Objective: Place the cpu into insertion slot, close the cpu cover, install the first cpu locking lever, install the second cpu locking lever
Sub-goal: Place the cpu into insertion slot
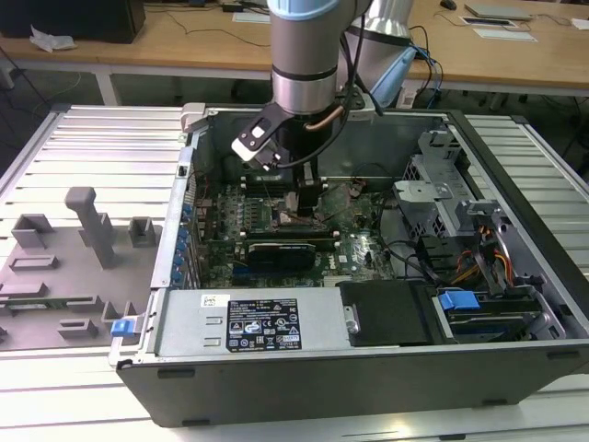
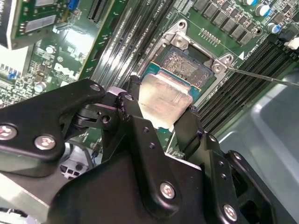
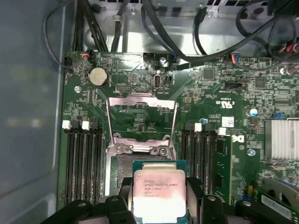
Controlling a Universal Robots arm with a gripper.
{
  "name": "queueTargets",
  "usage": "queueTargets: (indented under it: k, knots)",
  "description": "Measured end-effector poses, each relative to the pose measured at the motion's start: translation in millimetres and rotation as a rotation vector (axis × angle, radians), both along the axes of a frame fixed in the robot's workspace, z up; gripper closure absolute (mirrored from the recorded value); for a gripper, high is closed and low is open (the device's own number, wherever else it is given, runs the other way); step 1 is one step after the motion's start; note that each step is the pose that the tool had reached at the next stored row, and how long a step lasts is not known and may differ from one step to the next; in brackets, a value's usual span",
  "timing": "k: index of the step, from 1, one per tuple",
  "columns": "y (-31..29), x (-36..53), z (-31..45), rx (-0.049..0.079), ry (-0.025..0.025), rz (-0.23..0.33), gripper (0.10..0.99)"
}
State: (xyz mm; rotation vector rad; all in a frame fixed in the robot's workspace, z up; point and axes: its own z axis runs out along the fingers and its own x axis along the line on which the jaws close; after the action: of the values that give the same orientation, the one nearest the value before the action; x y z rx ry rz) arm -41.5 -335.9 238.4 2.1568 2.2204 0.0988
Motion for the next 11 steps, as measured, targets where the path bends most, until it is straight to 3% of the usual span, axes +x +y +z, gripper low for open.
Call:
queueTargets:
  k: [11]
  knots:
    - [10.1, -1.8, -15.0, 0.0, 0.0036, 0.0, 0.545]
